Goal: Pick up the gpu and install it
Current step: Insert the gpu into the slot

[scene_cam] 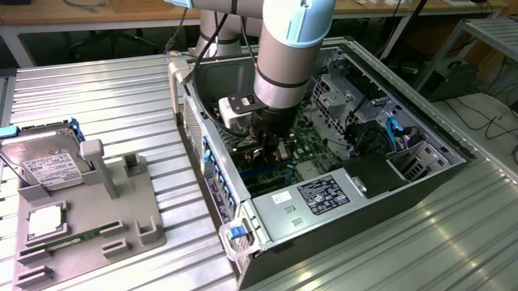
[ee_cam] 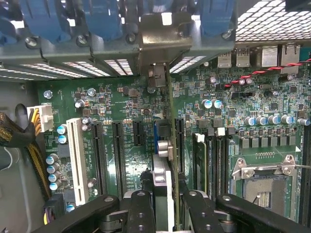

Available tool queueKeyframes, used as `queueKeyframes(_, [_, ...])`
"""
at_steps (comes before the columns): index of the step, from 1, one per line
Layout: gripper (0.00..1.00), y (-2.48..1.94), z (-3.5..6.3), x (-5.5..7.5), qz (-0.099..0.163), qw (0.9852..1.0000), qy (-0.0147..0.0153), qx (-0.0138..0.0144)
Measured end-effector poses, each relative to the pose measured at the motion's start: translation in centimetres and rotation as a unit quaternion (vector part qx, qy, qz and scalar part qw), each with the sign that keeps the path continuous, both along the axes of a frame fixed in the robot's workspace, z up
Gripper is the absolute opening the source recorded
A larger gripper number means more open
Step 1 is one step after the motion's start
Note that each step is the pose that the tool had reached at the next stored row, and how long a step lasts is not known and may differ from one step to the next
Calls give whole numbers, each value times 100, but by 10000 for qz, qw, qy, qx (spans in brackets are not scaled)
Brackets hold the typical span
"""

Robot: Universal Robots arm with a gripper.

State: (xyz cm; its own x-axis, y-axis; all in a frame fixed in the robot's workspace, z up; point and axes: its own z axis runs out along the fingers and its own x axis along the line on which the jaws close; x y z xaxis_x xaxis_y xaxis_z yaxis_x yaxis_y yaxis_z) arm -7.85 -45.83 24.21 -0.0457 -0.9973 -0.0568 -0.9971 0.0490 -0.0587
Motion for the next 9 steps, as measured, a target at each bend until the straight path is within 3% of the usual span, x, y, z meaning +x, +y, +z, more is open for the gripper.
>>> queueKeyframes(9, [28,-9,-5,0,-42,10000,0,0])
